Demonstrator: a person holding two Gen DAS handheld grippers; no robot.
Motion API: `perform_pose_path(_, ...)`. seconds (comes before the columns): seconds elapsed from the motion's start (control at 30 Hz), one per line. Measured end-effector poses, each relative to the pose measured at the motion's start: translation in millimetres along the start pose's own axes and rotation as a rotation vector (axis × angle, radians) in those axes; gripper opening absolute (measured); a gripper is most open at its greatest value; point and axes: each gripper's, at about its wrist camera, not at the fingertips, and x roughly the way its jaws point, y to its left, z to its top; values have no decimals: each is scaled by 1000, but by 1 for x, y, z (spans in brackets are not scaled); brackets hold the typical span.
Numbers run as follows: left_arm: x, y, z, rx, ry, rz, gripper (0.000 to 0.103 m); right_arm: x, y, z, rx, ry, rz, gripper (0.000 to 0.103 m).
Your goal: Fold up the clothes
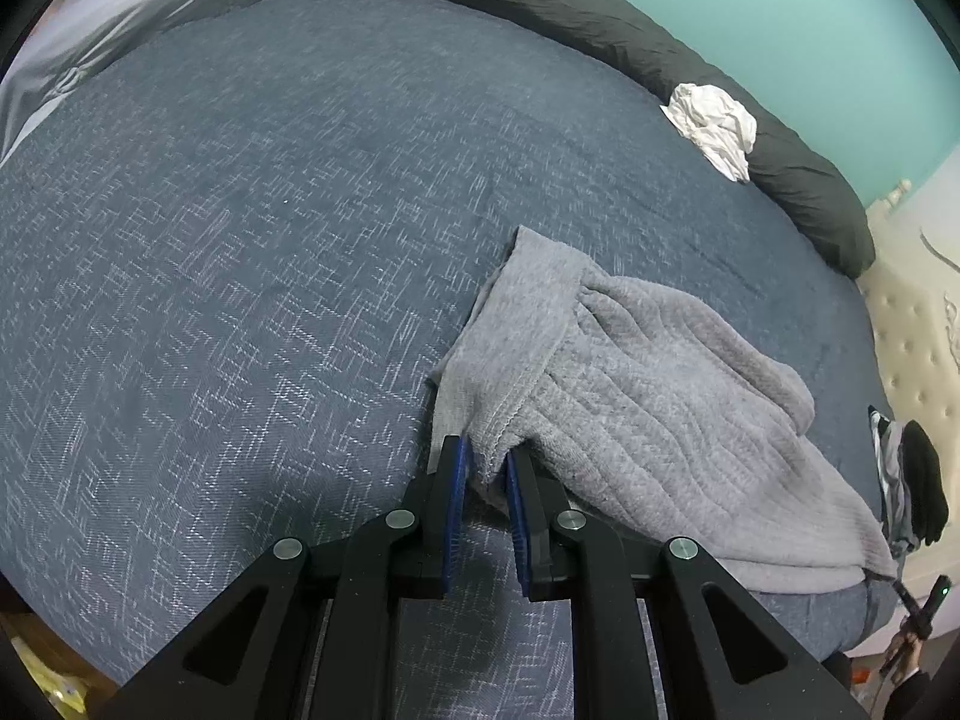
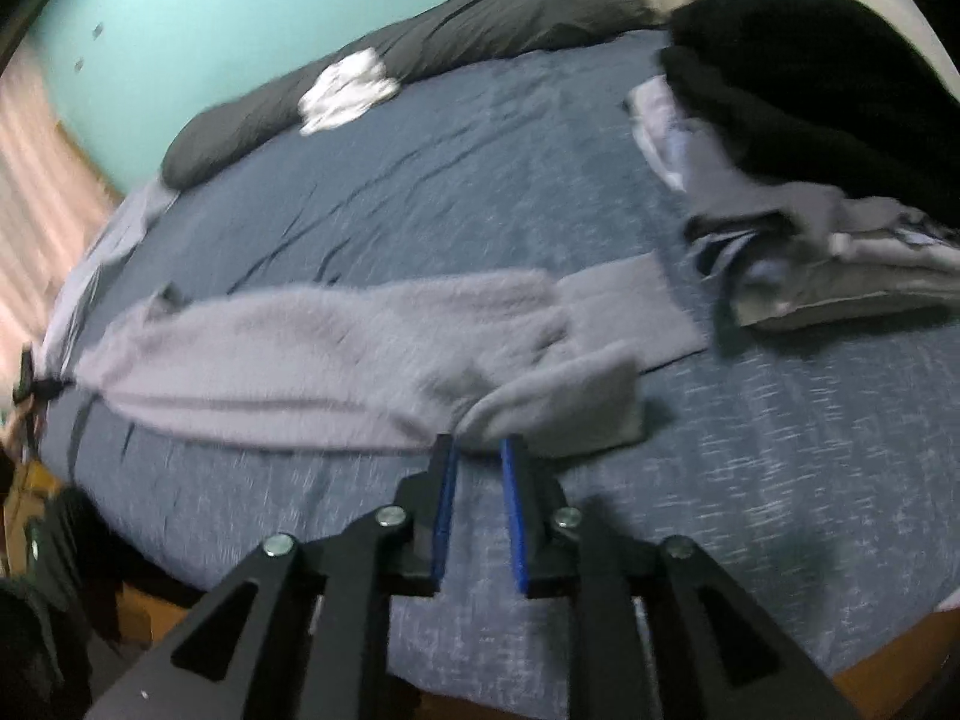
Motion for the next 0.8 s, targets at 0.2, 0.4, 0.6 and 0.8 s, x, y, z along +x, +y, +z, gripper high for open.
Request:
perform_pose_path(0.2, 0, 0, 0, -1, 4, 3, 16, 2, -37, 23, 238, 9, -64, 43)
perform_pose_path(0.4, 0, 0, 1, 2, 3, 3, 16, 19, -44, 34, 313, 88, -109, 43)
perform_pose_path(0.6, 1, -1, 1, 8, 3, 6, 16, 22, -47, 35, 353, 122, -117, 42)
perform_pose_path(0.8, 1, 1, 0, 8, 6, 6, 16, 29, -34, 37, 295, 158, -132, 8)
